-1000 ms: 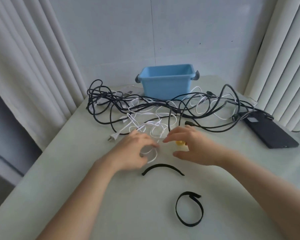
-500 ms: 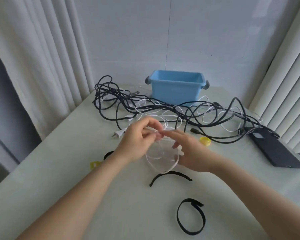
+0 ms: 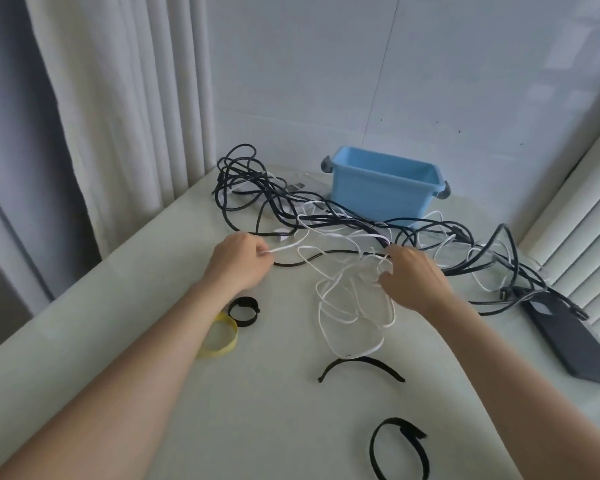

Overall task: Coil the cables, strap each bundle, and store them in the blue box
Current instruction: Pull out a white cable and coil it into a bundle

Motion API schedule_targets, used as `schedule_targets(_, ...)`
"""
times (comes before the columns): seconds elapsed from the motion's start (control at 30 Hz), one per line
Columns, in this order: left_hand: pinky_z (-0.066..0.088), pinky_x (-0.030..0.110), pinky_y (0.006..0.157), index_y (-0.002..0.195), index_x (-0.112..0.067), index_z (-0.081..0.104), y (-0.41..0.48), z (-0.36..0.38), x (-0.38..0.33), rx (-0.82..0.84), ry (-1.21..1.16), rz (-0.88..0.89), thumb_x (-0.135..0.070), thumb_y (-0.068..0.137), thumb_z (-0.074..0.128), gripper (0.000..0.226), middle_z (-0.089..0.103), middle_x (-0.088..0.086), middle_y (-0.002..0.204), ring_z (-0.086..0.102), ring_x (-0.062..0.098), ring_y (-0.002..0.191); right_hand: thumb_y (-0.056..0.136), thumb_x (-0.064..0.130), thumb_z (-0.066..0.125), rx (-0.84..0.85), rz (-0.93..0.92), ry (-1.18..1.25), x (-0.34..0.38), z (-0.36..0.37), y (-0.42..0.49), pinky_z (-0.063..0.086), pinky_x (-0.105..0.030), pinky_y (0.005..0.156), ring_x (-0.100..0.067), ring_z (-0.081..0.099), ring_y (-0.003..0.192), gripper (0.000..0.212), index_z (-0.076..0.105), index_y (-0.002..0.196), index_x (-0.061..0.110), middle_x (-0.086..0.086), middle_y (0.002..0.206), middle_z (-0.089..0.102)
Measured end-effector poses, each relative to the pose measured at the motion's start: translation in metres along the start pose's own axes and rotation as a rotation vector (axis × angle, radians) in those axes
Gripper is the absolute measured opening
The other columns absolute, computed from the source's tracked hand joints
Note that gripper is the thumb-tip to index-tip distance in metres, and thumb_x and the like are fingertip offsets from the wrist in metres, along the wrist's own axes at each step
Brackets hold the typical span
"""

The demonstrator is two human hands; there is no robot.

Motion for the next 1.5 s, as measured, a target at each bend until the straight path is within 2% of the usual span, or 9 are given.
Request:
schedule_targets(0.17,0.037,0.020,0.054,0.075,-0.022,0.071,-0.001,-0.032,-0.011,-0.149,-0.629,-0.027,-0.012,0.095,0.052,0.029,0.057,-0.011,0.057,0.049,0.009,0.060,0.088,0.018,0.064,-0.139,-0.082,0.388,0.034,-0.031,0.007,0.050,-0.035,0.083,-0.023,0.062,0.087,0.034,0.063,0.121,0.022,0.001,0.108,0.067)
schedule_targets(0.4,0.031,0.022,0.054,0.085,-0.016,0.076,-0.027,-0.047,-0.064,0.103,-1.062,0.225,-0.015,0.079,0.053,0.024,0.060,-0.006,0.067,0.047,0.008,0.060,0.088,0.016,0.074,0.085,-0.431,0.920,0.099,-0.043,-0.004,0.058,-0.033,0.079,-0.027,0.067,0.075,0.058,0.052,0.138,0.036,0.009,0.134,0.054)
schedule_targets(0.57,0.039,0.036,0.083,0.092,-0.019,0.075,-0.031,-0.035,-0.092,0.436,-1.081,0.322,-0.013,0.080,0.047,0.031,0.069,0.012,0.077,0.056,0.026,0.086,0.097,0.018,0.062,-0.131,-0.416,0.871,0.081,-0.064,0.006,0.041,-0.027,0.063,-0.010,0.048,0.062,0.016,0.071,0.097,0.030,0.006,0.083,0.060)
schedule_targets(0.77,0.050,0.033,0.088,0.112,-0.012,0.066,-0.027,-0.020,-0.148,0.718,-0.812,0.346,-0.019,0.093,0.055,0.024,0.070,0.007,0.080,0.066,0.022,0.087,0.093,0.014,0.065,-0.381,-0.545,0.458,0.063,-0.098,0.003,0.044,-0.032,0.084,-0.026,0.059,0.099,0.013,0.077,0.098,0.016,-0.006,0.107,0.066)
schedule_targets(0.93,0.042,0.025,0.054,0.091,-0.014,0.065,-0.004,-0.012,-0.188,0.583,-0.936,0.184,-0.030,0.104,0.049,0.027,0.034,-0.006,0.055,0.036,0.011,0.049,0.097,0.024,0.056,-0.522,-0.487,0.450,0.042,-0.119,0.004,0.043,-0.037,0.065,-0.031,0.061,0.077,0.024,0.061,0.085,0.004,0.001,0.077,0.062)
schedule_targets(1.07,0.023,0.017,0.040,0.083,-0.013,0.060,0.003,-0.010,-0.209,0.556,-1.241,0.249,-0.029,0.103,0.046,0.028,0.026,-0.010,0.051,0.020,0.005,0.045,0.101,0.018,0.051,-0.411,-0.293,0.786,0.011,-0.117,0.018,0.033,-0.019,0.050,-0.004,0.043,0.047,0.025,0.054,0.085,-0.001,0.003,0.072,0.065)
schedule_targets(1.23,0.037,0.014,0.044,0.081,-0.016,0.061,0.021,-0.018,-0.198,0.488,-1.803,0.093,-0.028,0.105,0.042,0.033,0.052,-0.007,0.063,0.046,0.004,0.049,0.101,0.024,0.054,-0.308,-0.156,0.736,-0.022,-0.096,0.035,0.042,-0.026,0.050,-0.008,0.057,0.046,0.018,0.056,0.089,0.011,0.000,0.064,0.069)
schedule_targets(1.33,0.054,0.016,0.055,0.071,-0.014,0.067,0.031,-0.024,-0.177,0.370,-2.017,0.008,-0.023,0.107,0.045,0.043,0.074,0.000,0.091,0.073,0.013,0.078,0.099,0.026,0.059,-0.177,-0.190,0.657,-0.021,-0.083,0.035,0.039,-0.022,0.051,-0.002,0.049,0.043,0.017,0.061,0.088,0.013,-0.004,0.064,0.068)
schedule_targets(1.5,0.061,0.032,0.082,0.076,-0.016,0.058,0.044,-0.054,-0.152,0.128,-2.108,0.071,-0.020,0.108,0.043,0.036,0.074,0.005,0.116,0.071,0.024,0.110,0.094,0.020,0.065,-0.181,-0.211,0.571,-0.023,-0.081,0.038,0.049,-0.027,0.061,-0.009,0.058,0.056,0.014,0.067,0.083,0.012,-0.002,0.069,0.069)
Point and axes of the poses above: each hand's wrist, its own y-axis towards the middle knuckle, its own z-axis out of the palm, x = y × z, the point moved 8 cm from there along y, towards the middle knuckle
